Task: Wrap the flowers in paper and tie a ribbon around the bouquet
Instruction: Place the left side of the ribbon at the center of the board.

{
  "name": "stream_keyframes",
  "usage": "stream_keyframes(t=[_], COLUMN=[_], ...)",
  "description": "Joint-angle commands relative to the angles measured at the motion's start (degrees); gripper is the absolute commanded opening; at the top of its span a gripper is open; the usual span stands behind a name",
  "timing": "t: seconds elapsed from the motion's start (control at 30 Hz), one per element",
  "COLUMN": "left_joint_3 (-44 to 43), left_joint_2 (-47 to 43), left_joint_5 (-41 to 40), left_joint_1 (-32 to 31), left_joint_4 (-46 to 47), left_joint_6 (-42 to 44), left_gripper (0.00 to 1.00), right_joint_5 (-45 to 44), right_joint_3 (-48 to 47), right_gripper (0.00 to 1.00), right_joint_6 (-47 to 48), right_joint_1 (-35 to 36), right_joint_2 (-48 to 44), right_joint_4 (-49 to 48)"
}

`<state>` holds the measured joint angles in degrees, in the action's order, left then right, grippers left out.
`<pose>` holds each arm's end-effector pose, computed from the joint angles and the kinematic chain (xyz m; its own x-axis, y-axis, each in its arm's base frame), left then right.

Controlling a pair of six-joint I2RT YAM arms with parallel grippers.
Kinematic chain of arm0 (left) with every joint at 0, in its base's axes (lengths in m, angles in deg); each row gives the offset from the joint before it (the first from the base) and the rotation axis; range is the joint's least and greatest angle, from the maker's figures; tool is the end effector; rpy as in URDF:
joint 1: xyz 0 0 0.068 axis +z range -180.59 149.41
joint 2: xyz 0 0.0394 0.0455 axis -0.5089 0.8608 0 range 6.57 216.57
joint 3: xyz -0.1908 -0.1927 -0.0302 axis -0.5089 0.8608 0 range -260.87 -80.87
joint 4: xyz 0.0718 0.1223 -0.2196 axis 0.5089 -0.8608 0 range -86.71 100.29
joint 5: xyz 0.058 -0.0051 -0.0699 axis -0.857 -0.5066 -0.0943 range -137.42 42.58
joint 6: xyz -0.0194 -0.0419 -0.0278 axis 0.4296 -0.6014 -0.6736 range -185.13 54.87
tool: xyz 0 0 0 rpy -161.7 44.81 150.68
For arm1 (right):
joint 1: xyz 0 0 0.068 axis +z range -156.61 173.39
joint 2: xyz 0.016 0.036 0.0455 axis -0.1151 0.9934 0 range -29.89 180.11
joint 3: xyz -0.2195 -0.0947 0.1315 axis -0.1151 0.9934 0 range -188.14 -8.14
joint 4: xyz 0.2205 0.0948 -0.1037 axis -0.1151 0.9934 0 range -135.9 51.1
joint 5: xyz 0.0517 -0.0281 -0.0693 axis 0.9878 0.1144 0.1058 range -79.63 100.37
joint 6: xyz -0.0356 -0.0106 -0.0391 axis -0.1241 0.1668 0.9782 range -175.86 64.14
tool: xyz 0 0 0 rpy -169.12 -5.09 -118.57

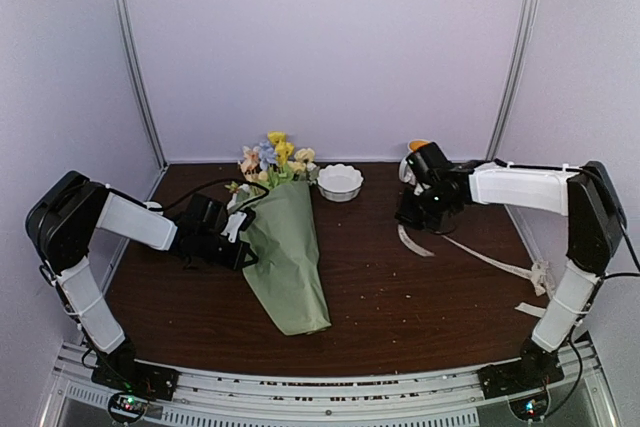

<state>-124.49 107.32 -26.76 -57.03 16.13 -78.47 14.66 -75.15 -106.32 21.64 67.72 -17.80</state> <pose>0.2808 -0.1537 0.1160 -0.8215 0.1674 -0.5450 0.4364 0.7998 -0.4122 0.3099 0.1696 0.2086 -0.8695 0.4058 -0.2814 0.2582 0.8594 0.4414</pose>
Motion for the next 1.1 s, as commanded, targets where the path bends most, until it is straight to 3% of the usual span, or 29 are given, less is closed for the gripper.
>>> stream_keyframes(t=[0.0, 0.27, 0.43, 0.47, 0.53, 0.57, 0.63, 0.67, 0.87, 1.07], left_joint_3=[1.25, 0.99, 0.81, 0.81, 0.81, 0.71, 0.65, 0.64, 0.46, 0.29], left_joint_2=[3.19, 3.7, 3.84, 3.9, 3.99, 4.01, 4.05, 4.18, 4.71, 5.02], left_joint_5=[-0.93, -1.19, -1.32, -1.39, -1.42, -1.42, -1.42, -1.38, -1.06, -1.15], left_joint_1=[0.02, 0.25, 0.26, 0.3, 0.27, 0.26, 0.26, 0.33, 0.25, 0.3], left_joint_4=[-7.89, -8.18, -8.24, -8.28, -8.34, -8.31, -8.39, -8.53, -8.58, -8.68], left_joint_6=[1.04, 1.12, 1.21, 1.2, 1.21, 1.21, 1.2, 1.24, 1.21, 1.19], left_gripper=[0.0, 0.0, 0.0, 0.0, 0.0, 0.0, 0.0, 0.0, 0.0, 0.0], right_joint_5=[7.31, 13.34, 21.62, 23.09, 24.18, 23.98, 20.8, 11.63, 8.96, 8.43], right_joint_3=[-12.69, -12.32, -15.82, -16.41, -18.08, -19.09, -21.73, -23.72, -27.28, -34.73], right_gripper=[0.0, 0.0, 0.0, 0.04, 0.22, 0.37, 0.78, 1.0, 1.0, 1.0], right_joint_6=[15.35, 21.85, 33.72, 35.53, 37.59, 38.08, 38.64, 35.73, 26.64, 23.34], right_joint_1=[12.87, 26.44, 36.33, 37.57, 38.81, 38.85, 38.66, 37.15, 29.1, 26.2], right_joint_2=[5.25, 4.72, 5.3, 5.32, 5.21, 5.14, 4.82, 4.12, 10.68, 19.24], right_joint_4=[8.82, 12.55, 18.12, 19.38, 22.19, 23.6, 26.17, 26.32, 19.13, 13.45])
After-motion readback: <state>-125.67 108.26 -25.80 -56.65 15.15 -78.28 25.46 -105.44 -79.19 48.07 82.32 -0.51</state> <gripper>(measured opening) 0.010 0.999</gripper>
